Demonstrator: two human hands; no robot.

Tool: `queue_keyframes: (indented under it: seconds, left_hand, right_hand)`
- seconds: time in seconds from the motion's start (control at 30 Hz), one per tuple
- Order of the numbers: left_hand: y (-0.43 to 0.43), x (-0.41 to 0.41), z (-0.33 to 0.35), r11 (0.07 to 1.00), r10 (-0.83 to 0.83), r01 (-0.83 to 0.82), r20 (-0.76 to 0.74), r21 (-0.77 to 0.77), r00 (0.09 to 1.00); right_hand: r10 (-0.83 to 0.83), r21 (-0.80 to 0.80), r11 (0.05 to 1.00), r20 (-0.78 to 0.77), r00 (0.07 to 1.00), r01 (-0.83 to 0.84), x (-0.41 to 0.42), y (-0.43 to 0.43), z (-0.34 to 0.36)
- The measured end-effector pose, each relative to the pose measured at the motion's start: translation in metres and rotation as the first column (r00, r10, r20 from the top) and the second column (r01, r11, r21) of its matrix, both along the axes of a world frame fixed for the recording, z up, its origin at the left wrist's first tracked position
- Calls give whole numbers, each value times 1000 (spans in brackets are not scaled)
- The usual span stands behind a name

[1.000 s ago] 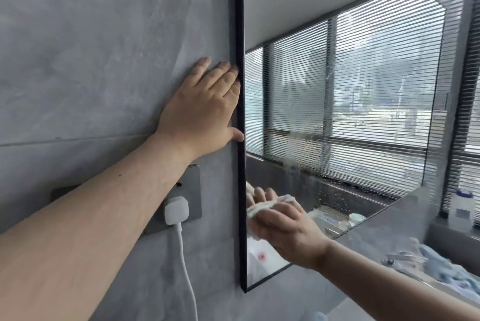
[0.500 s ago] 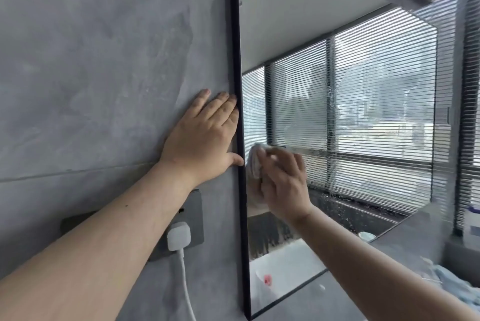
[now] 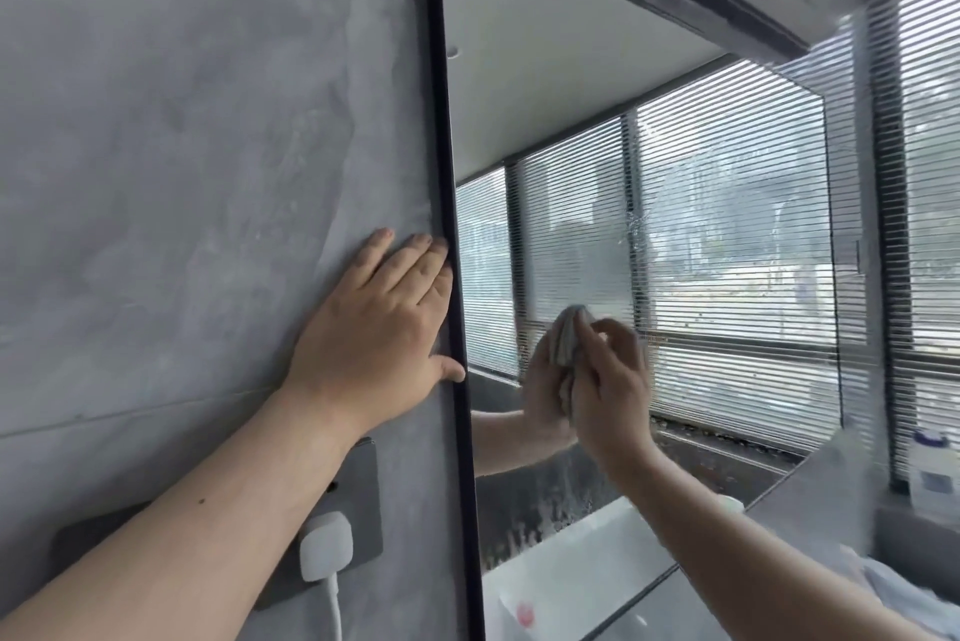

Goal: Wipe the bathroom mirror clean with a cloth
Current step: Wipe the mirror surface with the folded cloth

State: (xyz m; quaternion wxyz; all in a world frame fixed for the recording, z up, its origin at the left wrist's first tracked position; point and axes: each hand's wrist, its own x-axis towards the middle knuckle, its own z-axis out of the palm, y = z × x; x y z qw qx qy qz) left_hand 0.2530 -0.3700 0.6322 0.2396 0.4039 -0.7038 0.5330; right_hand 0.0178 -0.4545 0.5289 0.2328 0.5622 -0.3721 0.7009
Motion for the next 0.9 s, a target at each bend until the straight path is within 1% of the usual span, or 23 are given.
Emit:
queue_keyframes:
  seconds: [0.07,0.13,0.17,0.23,0.33,0.43,0.47,0.53,0.6,0.67,0.7,0.8,0.87,0.9]
  left_hand:
    - [2,0,1,1000,17,-17,-2,24,1000]
    - [3,0,2,999,30,-30,3,27,1000]
    - [4,0,2,999,37,-37,5,36,999]
    - [6,-2,3,997,48,-48,5,64,999]
    - [10,-4,7,994,26,-26,0,110,1000]
    - [12,-2,32,996,4,-8,38,94,999]
    - [15,-2,49,997,22,-27,69,71,997]
    - [24,-6,82,991,117,-123,105,45,988]
    - [24,-8,105,977,207,-210,107,21,972]
    - [20,-7,112,969,239,-244,91,43,967]
    - [16,-6,110,973,227,-230,92,26,970]
    - [6,-3,107,983,182,-184,99,11,978]
    - [6,-5,108,982,185,-187,105,6,977]
    - [6,-5,108,982,186,-188,101,10,977]
  right_hand:
    - [14,3,1000,-59,998,-14,9,9,-44]
    - [22,11,1000,-59,998,-21,15,12,-81]
    - [20,5,1000,-66,998,-20,15,11,-90]
    - [18,0,1000,-55,998,-18,16,10,-85]
    - [16,9,1000,-34,999,-15,13,8,-47]
    - [-12,-31,999,-26,1000,11,2,0,7]
    - [-20,-41,999,2,1000,20,-3,-4,27]
    - [-17,-28,999,89,996,19,-16,-14,65]
    - [8,-27,1000,186,983,-3,-29,-22,102]
    - [13,-32,999,236,972,-5,-45,-31,133]
    - [4,-39,999,237,971,6,-52,-34,146]
    - [11,-43,999,253,967,0,-60,-37,164]
    - [53,-76,997,260,964,-34,-52,-30,162]
    - [66,-100,994,233,970,-43,-46,-27,157]
